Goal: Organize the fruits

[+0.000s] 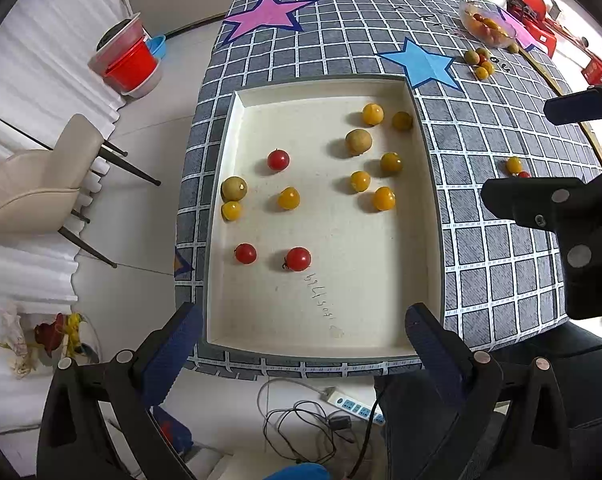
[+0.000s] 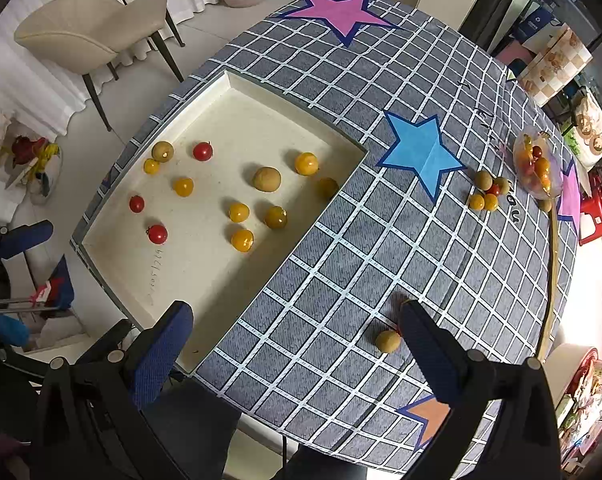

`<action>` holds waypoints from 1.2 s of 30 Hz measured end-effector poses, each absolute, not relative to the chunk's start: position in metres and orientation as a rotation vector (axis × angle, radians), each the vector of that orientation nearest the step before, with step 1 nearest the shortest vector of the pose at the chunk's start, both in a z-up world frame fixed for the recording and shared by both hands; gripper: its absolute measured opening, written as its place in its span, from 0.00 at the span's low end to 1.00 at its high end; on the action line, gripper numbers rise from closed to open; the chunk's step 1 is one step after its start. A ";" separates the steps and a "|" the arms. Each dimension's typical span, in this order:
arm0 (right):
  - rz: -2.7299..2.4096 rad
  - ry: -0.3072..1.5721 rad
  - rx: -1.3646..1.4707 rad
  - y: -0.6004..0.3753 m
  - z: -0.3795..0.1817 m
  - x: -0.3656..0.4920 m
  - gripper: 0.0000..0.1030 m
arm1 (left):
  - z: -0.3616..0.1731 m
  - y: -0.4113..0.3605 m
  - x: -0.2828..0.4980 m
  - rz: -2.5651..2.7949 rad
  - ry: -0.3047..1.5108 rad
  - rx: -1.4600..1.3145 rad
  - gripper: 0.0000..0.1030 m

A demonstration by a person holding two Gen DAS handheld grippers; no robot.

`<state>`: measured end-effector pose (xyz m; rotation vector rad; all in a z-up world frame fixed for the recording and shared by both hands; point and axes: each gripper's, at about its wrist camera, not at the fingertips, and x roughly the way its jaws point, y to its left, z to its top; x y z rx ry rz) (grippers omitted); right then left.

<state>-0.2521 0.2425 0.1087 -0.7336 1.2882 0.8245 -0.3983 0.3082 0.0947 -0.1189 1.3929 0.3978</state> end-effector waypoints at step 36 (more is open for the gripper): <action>0.815 1.303 -0.713 0.244 0.108 -0.259 1.00 | 0.092 0.311 -0.398 0.398 1.399 -0.122 0.99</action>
